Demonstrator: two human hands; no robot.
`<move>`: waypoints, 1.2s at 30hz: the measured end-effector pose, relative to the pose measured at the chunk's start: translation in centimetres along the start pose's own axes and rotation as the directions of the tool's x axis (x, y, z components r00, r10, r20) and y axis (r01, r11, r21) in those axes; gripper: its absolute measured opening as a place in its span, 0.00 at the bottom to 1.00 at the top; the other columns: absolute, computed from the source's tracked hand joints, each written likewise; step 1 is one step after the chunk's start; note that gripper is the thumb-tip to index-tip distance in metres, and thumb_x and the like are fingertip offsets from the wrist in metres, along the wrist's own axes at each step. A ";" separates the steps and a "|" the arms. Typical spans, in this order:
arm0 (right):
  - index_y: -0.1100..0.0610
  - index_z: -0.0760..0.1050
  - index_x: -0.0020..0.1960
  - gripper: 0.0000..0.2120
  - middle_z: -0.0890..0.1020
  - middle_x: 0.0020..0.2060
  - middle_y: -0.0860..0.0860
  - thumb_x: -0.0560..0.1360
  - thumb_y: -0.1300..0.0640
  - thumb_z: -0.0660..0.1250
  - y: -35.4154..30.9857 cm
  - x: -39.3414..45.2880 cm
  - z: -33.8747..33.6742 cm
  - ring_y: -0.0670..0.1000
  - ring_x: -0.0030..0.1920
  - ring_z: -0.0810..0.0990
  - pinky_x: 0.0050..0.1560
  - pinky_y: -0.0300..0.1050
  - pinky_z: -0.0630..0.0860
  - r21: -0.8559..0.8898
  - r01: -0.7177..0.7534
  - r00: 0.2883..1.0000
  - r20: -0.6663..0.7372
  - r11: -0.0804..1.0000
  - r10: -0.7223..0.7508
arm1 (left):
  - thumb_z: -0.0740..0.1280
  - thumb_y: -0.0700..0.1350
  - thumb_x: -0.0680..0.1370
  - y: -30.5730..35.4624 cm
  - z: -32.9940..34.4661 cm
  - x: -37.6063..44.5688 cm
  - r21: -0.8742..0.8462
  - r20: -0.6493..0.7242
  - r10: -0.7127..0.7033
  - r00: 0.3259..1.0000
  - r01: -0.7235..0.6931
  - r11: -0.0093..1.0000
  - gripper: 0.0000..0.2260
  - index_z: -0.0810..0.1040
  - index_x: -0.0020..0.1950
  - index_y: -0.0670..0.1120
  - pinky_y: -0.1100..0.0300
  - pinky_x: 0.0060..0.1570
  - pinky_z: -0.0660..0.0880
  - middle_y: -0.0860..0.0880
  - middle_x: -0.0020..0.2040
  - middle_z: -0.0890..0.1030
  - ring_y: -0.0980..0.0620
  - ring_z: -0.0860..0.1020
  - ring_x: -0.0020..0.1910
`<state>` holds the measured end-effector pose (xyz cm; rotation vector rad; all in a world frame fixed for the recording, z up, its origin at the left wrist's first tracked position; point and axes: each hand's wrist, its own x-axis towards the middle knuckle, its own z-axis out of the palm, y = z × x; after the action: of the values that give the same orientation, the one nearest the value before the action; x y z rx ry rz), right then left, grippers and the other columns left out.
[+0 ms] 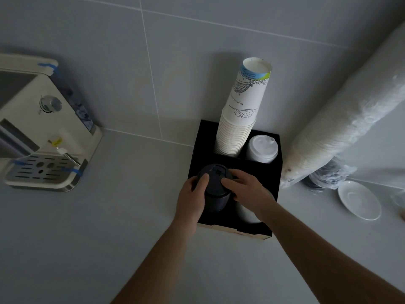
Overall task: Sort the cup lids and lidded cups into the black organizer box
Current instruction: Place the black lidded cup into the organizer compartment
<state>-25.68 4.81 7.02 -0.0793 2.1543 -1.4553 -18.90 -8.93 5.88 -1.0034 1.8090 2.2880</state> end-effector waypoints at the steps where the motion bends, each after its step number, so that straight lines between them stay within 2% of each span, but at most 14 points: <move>1: 0.45 0.82 0.51 0.08 0.87 0.47 0.50 0.72 0.51 0.71 0.0 0.0 0.1 0.49 0.48 0.85 0.47 0.42 0.76 0.007 0.002 1.000 -0.006 1.000 -0.001 | 0.63 0.56 0.77 -0.2 0.2 -0.2 -0.011 -0.007 0.006 1.000 -0.006 1.000 0.03 0.75 0.45 0.61 0.58 0.43 0.72 0.60 0.47 0.78 0.60 0.76 0.46; 4: 0.46 0.83 0.49 0.12 0.87 0.45 0.49 0.66 0.47 0.72 0.2 0.5 0.1 0.50 0.49 0.85 0.54 0.50 0.80 0.020 -0.023 1.000 -0.018 1.000 0.024 | 0.63 0.54 0.78 -0.2 0.6 -0.3 -0.075 0.000 -0.026 1.000 0.026 0.997 0.02 0.75 0.48 0.60 0.57 0.45 0.71 0.61 0.47 0.78 0.60 0.76 0.46; 7: 0.46 0.82 0.49 0.16 0.87 0.46 0.47 0.65 0.40 0.70 0.1 0.5 -0.1 0.49 0.50 0.85 0.56 0.51 0.81 -0.034 -0.018 1.000 -0.023 0.999 0.018 | 0.66 0.54 0.76 0.1 1.1 0.0 -0.104 0.010 -0.042 0.999 0.043 0.994 0.10 0.75 0.56 0.57 0.58 0.41 0.71 0.58 0.50 0.79 0.58 0.77 0.47; 9: 0.50 0.82 0.50 0.15 0.87 0.47 0.51 0.68 0.43 0.71 0.2 0.5 -0.2 0.53 0.51 0.85 0.56 0.52 0.81 0.012 -0.026 0.999 -0.018 1.000 0.027 | 0.68 0.54 0.75 0.2 1.3 0.1 -0.102 0.010 -0.046 0.999 0.047 0.994 0.11 0.75 0.57 0.58 0.59 0.40 0.70 0.57 0.51 0.79 0.58 0.77 0.48; 12: 0.58 0.80 0.52 0.10 0.85 0.52 0.60 0.74 0.54 0.71 0.2 0.6 -0.5 0.58 0.53 0.84 0.51 0.50 0.81 0.146 -0.088 0.996 -0.004 0.985 0.089 | 0.69 0.53 0.74 0.6 1.5 0.2 -0.090 0.008 -0.046 0.999 0.047 0.995 0.12 0.75 0.57 0.57 0.59 0.41 0.70 0.57 0.50 0.79 0.58 0.77 0.47; 15: 0.59 0.79 0.53 0.09 0.84 0.51 0.58 0.75 0.55 0.71 0.2 0.7 -0.5 0.52 0.47 0.84 0.42 0.42 0.79 0.177 -0.101 0.995 0.011 0.979 0.101 | 0.70 0.54 0.73 0.7 1.4 0.5 -0.078 0.000 -0.066 0.998 0.066 0.995 0.15 0.76 0.59 0.55 0.55 0.47 0.72 0.55 0.52 0.80 0.55 0.78 0.49; 19: 0.59 0.79 0.53 0.09 0.84 0.48 0.58 0.75 0.56 0.71 -0.1 0.8 -0.6 0.51 0.45 0.83 0.40 0.41 0.78 0.192 -0.118 0.993 0.014 0.974 0.118 | 0.71 0.55 0.72 0.9 1.3 0.7 -0.077 0.005 -0.087 0.996 0.087 0.993 0.14 0.77 0.56 0.56 0.54 0.48 0.72 0.53 0.56 0.81 0.53 0.79 0.51; 22: 0.58 0.79 0.53 0.09 0.84 0.49 0.56 0.75 0.55 0.71 -0.1 1.0 -0.7 0.52 0.47 0.84 0.45 0.44 0.80 0.188 -0.109 0.994 0.000 0.976 0.111 | 0.72 0.55 0.72 1.3 1.4 0.9 -0.080 0.020 -0.101 0.995 0.102 0.992 0.16 0.77 0.58 0.55 0.57 0.45 0.71 0.52 0.56 0.81 0.53 0.79 0.51; 24: 0.55 0.80 0.54 0.10 0.85 0.51 0.56 0.75 0.53 0.70 0.1 1.1 -0.5 0.54 0.51 0.84 0.51 0.48 0.82 0.169 -0.095 0.995 -0.011 0.981 0.098 | 0.71 0.54 0.72 1.4 1.3 0.8 -0.091 0.034 -0.119 0.992 0.122 0.988 0.18 0.77 0.61 0.54 0.59 0.40 0.70 0.53 0.54 0.81 0.55 0.78 0.49; 26: 0.52 0.80 0.55 0.11 0.85 0.51 0.55 0.74 0.51 0.70 0.3 1.1 -0.2 0.54 0.51 0.85 0.55 0.52 0.82 0.149 -0.079 0.996 -0.020 0.986 0.083 | 0.69 0.55 0.74 1.2 0.9 0.5 -0.109 0.062 -0.139 0.988 0.145 0.983 0.16 0.76 0.60 0.53 0.60 0.39 0.70 0.57 0.50 0.80 0.58 0.77 0.47; 28: 0.49 0.81 0.54 0.14 0.87 0.48 0.52 0.70 0.45 0.70 0.3 1.0 0.0 0.53 0.50 0.86 0.57 0.56 0.81 0.127 -0.059 0.998 -0.028 0.990 0.063 | 0.67 0.58 0.74 0.3 0.5 0.1 -0.125 0.101 -0.180 0.978 0.192 0.973 0.16 0.75 0.59 0.54 0.60 0.48 0.72 0.58 0.50 0.79 0.59 0.76 0.49; 31: 0.47 0.82 0.53 0.19 0.87 0.47 0.50 0.65 0.41 0.70 0.3 0.8 -0.1 0.52 0.50 0.86 0.57 0.58 0.81 0.130 -0.058 0.998 -0.029 0.990 0.062 | 0.67 0.64 0.71 -1.5 0.2 -0.1 -0.145 0.139 -0.266 0.954 0.286 0.947 0.26 0.71 0.65 0.55 0.54 0.66 0.65 0.56 0.59 0.74 0.53 0.71 0.60; 33: 0.50 0.82 0.54 0.15 0.87 0.49 0.53 0.70 0.46 0.71 0.1 0.8 -0.1 0.54 0.52 0.85 0.59 0.58 0.80 0.167 -0.078 0.997 -0.013 0.983 0.081 | 0.68 0.67 0.68 -1.8 0.4 -0.3 -0.171 0.158 -0.272 0.949 0.298 0.939 0.32 0.70 0.68 0.55 0.53 0.70 0.63 0.55 0.65 0.74 0.51 0.69 0.68; 36: 0.54 0.81 0.58 0.12 0.85 0.54 0.57 0.75 0.54 0.69 -0.2 0.7 -0.4 0.58 0.56 0.84 0.60 0.55 0.79 0.214 -0.116 0.993 0.021 0.970 0.114 | 0.70 0.68 0.64 -1.3 0.5 -0.4 -0.202 0.165 -0.248 0.955 0.278 0.939 0.35 0.73 0.67 0.55 0.52 0.70 0.63 0.54 0.68 0.75 0.51 0.70 0.68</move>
<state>-26.50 4.84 7.08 0.1160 1.9472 -1.6052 -18.26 -7.96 4.99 -1.0163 1.2984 2.3594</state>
